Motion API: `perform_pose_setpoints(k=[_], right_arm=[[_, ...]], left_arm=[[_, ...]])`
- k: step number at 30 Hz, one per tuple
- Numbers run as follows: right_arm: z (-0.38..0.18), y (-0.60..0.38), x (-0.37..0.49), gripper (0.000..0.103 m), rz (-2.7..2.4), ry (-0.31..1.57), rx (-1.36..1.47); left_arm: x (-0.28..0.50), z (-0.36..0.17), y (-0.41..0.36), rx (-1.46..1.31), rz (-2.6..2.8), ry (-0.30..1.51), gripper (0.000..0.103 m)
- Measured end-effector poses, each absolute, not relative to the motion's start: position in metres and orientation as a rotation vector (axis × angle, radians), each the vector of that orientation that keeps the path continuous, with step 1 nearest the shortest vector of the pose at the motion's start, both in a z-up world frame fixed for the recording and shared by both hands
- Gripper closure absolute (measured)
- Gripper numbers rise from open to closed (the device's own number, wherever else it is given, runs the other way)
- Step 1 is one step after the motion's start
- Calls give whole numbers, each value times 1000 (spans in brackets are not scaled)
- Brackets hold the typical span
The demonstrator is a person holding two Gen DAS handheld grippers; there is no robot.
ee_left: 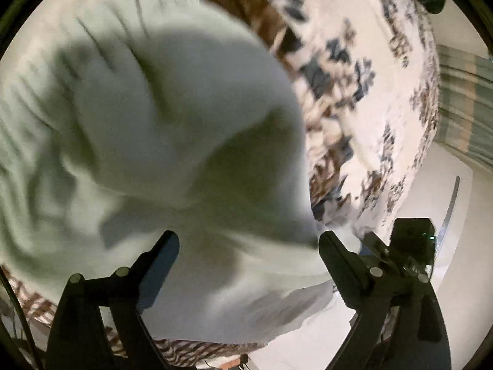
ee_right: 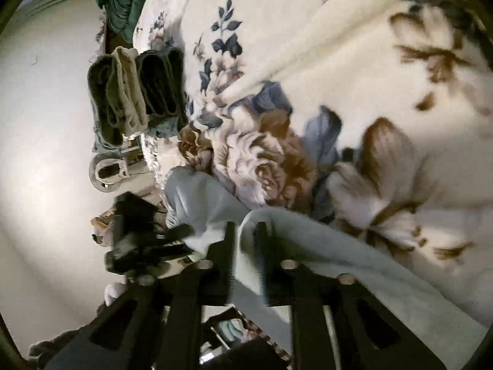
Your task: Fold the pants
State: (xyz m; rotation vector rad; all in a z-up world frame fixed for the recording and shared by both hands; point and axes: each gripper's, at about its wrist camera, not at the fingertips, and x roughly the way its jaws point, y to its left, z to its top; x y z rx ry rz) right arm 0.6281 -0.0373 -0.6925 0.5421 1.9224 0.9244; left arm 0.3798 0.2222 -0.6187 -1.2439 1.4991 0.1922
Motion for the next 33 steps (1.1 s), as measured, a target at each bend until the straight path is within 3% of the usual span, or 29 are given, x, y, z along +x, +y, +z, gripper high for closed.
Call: perform_pose_setpoints(k=[1,3,5,6,11,14,16,18,20,21,22,24,26,29,31,33], right_arm=[[-693,-37,628,26,924,1931,529],[-699,-36,622,25,931,1958,498],[-707,-30,616,80,887,1962,429],[-711,-28,613,93,868,1971,414],[-687,-22,620,94,692,1765,229],[-706,-28,619,90,667,1837,294],[-705,-30,619,69,651,1832,278],[-682,-45,618,63,614,1755,307],[-653,-68,612,45,585,1645,378],[-638,-83,605,30,554,1578,412],[-624,-98,596,23,525,1500,442],[-607,-117,574,23,467,1384,476],[-609,-118,558,23,504,1398,532],[-632,-93,546,25,547,1469,469],[-655,-72,545,40,495,1508,309],[-681,-62,549,42,339,1514,89]], left_arm=[[377,-613,228,-1239,206,1477,10],[379,-610,241,-1230,217,1446,10],[374,-605,249,-1213,244,1402,10],[382,-604,246,-1207,257,1386,10],[375,-611,277,-1179,329,1314,10],[375,-621,282,-1191,339,1322,10],[374,-624,284,-1193,339,1347,10],[374,-615,280,-1178,311,1350,10],[373,-595,273,-1136,279,1339,10],[372,-586,268,-1097,274,1332,10],[371,-577,264,-1032,286,1333,10],[369,-562,254,-922,275,1290,7],[368,-563,249,-823,264,1282,0],[364,-578,252,-771,299,1318,0],[358,-580,257,-785,309,1301,0],[352,-579,260,-779,323,1275,0]])
